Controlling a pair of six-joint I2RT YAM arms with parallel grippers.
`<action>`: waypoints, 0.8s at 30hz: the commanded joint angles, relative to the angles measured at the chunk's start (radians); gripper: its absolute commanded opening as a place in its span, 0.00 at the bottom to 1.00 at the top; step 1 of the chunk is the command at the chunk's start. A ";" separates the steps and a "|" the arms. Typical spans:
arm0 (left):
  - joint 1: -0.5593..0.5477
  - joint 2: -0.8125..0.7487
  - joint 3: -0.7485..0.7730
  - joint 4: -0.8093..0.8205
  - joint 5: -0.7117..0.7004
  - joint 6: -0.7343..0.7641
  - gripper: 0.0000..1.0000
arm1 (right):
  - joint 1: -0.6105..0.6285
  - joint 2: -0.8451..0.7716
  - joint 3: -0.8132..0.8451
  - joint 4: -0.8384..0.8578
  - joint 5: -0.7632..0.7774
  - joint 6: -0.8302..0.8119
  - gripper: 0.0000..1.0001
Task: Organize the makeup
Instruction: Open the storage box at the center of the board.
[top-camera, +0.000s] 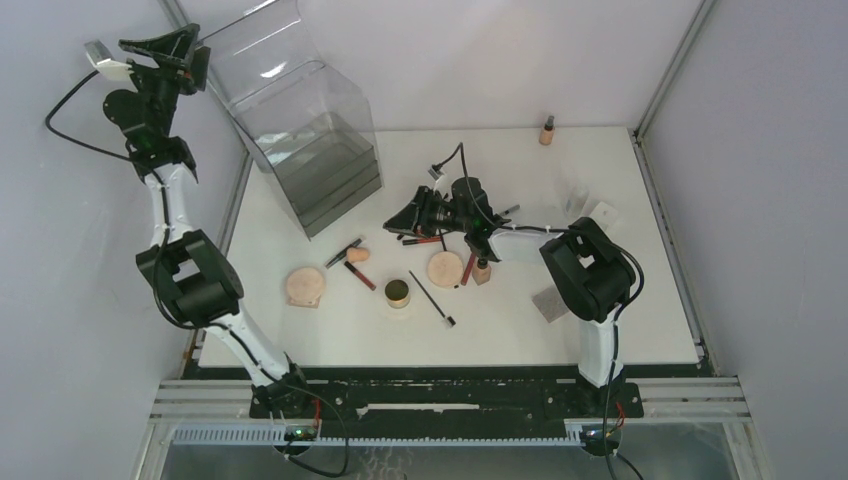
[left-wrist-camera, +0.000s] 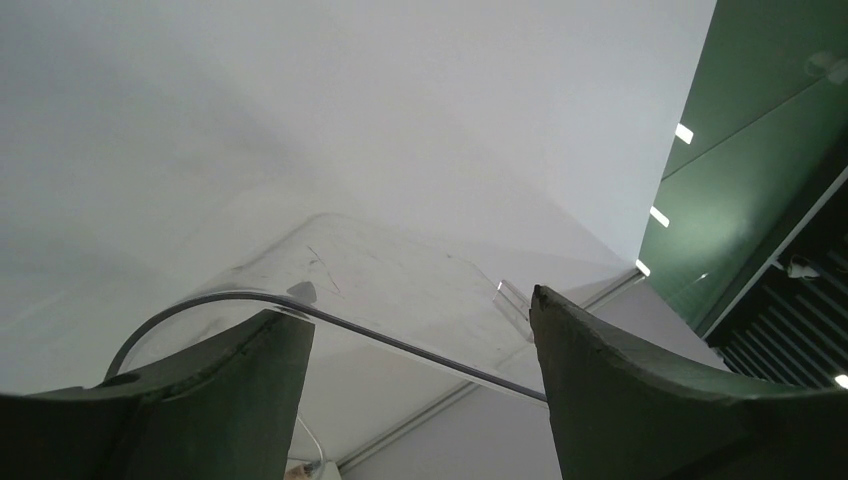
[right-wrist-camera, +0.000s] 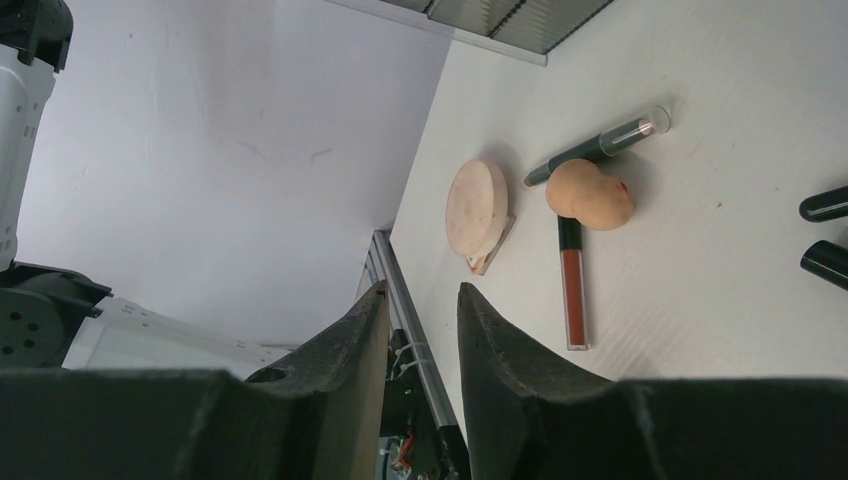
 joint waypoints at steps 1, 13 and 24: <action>0.024 0.004 0.123 0.010 -0.075 0.046 0.83 | -0.005 -0.026 0.000 0.024 -0.009 -0.020 0.39; 0.022 -0.045 0.130 -0.035 -0.140 0.056 0.83 | 0.007 -0.035 0.013 0.006 -0.006 -0.056 0.40; 0.021 -0.061 0.103 -0.059 -0.128 0.056 0.83 | 0.137 0.048 0.527 -0.476 0.374 -0.621 0.65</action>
